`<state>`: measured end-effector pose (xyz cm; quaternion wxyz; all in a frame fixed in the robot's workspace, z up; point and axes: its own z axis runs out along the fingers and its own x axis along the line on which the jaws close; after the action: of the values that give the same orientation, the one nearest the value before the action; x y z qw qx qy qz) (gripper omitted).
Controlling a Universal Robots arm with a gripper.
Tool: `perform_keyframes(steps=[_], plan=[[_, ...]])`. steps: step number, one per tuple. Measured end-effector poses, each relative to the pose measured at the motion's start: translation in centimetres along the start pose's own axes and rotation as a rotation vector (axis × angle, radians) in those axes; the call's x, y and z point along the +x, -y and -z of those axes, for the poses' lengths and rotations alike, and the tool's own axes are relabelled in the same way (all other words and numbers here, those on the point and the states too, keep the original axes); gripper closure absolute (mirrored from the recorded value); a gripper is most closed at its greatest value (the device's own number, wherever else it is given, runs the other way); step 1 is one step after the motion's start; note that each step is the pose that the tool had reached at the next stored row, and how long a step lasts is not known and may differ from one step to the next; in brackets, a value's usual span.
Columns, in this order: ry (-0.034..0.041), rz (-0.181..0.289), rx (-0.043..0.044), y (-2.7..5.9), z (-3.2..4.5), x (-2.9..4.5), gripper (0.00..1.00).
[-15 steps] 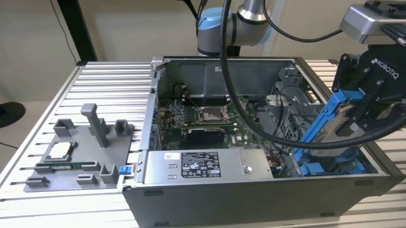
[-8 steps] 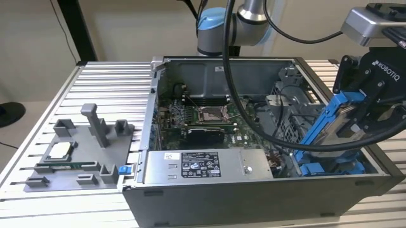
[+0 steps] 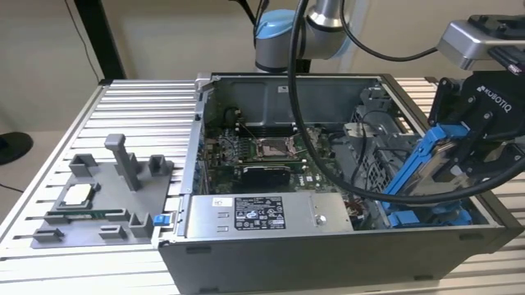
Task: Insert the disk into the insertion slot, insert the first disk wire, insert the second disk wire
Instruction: 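Insert the disk into the insertion slot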
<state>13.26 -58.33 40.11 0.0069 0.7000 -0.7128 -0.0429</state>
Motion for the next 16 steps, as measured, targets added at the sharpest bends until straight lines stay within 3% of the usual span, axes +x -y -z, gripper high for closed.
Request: perform_keyframes(steps=[10, 16], plan=[[0.0008, 0.0, 0.0, 0.14, -1.81, 0.09, 1.0], [0.0006, 0.0, -0.0002, 0.14, -1.91, 0.09, 1.0]])
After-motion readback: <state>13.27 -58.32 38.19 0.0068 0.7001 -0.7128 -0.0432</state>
